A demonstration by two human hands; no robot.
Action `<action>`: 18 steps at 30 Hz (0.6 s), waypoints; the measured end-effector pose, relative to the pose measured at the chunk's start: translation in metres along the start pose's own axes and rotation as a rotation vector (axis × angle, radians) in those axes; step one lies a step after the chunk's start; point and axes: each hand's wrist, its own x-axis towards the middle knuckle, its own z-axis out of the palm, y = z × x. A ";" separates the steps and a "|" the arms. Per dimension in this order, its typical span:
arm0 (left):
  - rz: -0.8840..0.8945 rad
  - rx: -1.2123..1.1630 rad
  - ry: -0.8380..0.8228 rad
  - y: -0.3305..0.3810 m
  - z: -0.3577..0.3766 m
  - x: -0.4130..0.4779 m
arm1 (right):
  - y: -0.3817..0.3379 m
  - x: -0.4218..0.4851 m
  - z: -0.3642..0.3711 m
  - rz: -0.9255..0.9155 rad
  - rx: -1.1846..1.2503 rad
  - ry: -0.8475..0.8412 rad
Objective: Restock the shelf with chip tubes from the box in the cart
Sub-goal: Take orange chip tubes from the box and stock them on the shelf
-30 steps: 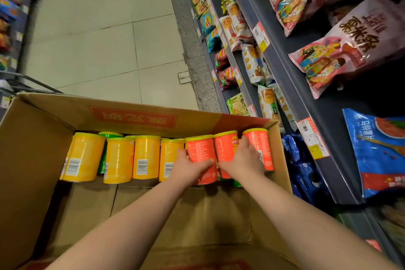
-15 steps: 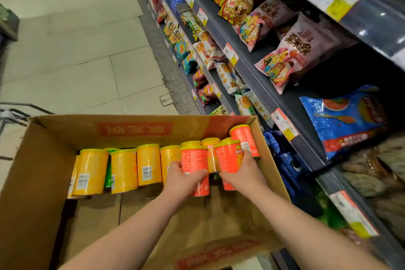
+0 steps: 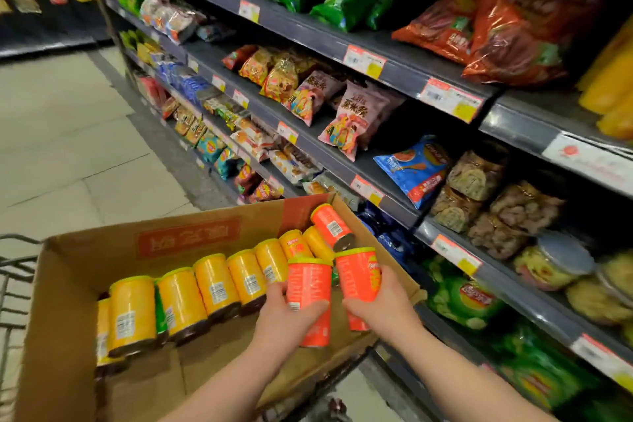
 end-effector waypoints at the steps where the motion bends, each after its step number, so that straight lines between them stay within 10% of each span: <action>1: 0.016 0.005 -0.017 0.000 0.001 -0.006 | 0.004 -0.011 -0.001 0.009 0.021 0.023; 18: 0.148 0.139 -0.343 -0.005 0.072 -0.099 | 0.094 -0.156 -0.058 0.209 0.185 0.338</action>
